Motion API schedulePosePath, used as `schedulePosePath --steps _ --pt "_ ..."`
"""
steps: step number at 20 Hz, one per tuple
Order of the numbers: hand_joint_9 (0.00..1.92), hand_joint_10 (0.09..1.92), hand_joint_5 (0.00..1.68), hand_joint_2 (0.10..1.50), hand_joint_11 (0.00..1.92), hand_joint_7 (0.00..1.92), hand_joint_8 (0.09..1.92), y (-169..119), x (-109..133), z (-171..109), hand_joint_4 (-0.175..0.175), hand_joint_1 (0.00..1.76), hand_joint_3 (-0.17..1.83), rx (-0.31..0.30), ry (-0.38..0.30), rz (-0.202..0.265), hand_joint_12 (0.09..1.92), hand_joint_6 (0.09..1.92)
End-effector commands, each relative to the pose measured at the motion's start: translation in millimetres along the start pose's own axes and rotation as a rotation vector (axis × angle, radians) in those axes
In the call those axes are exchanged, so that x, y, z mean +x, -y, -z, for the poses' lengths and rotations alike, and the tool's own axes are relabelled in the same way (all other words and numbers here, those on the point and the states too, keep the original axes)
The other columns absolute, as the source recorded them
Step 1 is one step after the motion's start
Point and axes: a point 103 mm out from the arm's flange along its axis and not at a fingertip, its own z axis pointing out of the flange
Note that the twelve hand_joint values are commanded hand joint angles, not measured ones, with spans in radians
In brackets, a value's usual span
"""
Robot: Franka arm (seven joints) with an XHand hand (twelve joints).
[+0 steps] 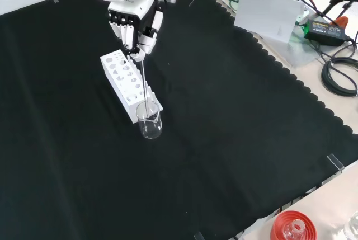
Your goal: Stir in the beaker to the left of the white test tube rack with the glass rod.
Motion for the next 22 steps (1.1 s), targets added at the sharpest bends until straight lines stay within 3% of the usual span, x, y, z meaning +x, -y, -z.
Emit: schedulePosePath --steps 1,15,22 --pt "1.68 0.53 1.09 1.13 1.55 1.14 0.85 4.5 -12.6 -4.6 -0.175 1.29 -0.17 0.017 0.004 -0.006 0.65 0.84" --pt "1.68 0.52 1.09 1.13 1.55 1.14 0.85 -12.2 9.1 -24.1 -0.175 1.29 -0.17 0.059 -0.020 0.036 0.65 0.84" --pt "1.69 0.52 1.09 1.13 1.55 1.14 0.85 -27.0 -0.5 -20.3 -0.175 1.29 -0.17 0.046 -0.039 0.046 0.65 0.84"
